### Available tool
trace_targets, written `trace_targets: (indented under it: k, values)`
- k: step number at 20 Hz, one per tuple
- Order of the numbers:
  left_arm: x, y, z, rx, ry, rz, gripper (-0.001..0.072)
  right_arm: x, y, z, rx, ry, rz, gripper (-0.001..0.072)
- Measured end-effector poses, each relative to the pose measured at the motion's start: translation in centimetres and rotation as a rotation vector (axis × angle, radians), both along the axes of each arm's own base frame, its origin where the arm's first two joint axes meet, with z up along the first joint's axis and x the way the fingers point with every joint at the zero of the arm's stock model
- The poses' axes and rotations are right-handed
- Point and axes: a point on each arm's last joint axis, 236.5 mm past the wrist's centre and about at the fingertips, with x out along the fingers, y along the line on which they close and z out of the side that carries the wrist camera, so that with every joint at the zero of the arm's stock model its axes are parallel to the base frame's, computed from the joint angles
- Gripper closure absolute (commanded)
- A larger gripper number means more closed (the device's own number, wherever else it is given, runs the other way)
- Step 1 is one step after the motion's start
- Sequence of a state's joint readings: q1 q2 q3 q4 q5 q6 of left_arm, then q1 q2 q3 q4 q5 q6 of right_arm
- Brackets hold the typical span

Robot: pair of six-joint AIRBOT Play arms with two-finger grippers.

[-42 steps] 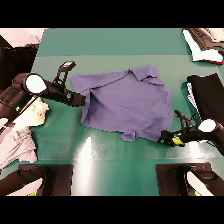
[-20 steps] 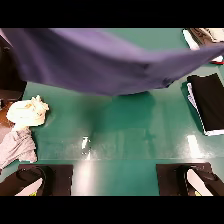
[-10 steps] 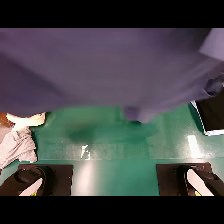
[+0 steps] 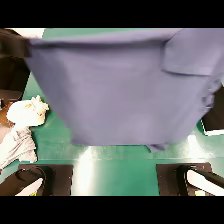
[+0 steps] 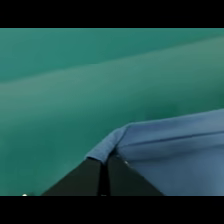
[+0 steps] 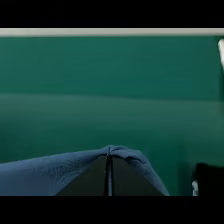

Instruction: Fold the shirts.

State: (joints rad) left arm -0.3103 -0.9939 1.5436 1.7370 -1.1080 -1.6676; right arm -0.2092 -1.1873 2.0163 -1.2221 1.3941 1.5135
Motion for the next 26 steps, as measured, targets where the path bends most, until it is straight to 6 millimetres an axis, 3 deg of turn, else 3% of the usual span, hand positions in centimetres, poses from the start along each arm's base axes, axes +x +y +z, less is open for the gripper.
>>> trace_targets:
  k: [3, 6, 10, 14, 18, 26]
  values:
    - [5.6, 1.1, -6.8, 0.003, 0.092, 0.07, 0.0685, 4.7, -0.1, -10.2, 0.038, 0.27, 0.017, 0.0701]
    - [10.7, 1.5, -12.1, -0.041, 0.115, 0.096, 0.0685, 8.7, -0.4, -18.3, 0.07, 0.41, 0.006, 0.07]
    - [15.7, 0.8, -15.6, -0.086, 0.051, 0.076, 0.0685, 13.6, -1.3, -24.2, 0.095, 0.413, -0.034, 0.07]
    - [18.3, 0.5, -17.5, -0.102, 0.001, 0.066, 0.0684, 16.8, -1.7, -26.3, 0.083, 0.352, -0.051, 0.07]
    - [18.5, 0.8, -19.9, -0.055, 0.05, 0.058, 0.0684, 17.1, -1.8, -27.8, 0.011, 0.365, -0.039, 0.07]
    - [15.1, 1.9, -26.4, 0.1, 0.265, 0.002, 0.0684, 11.3, -0.1, -36.5, -0.084, 0.664, 0.034, 0.07]
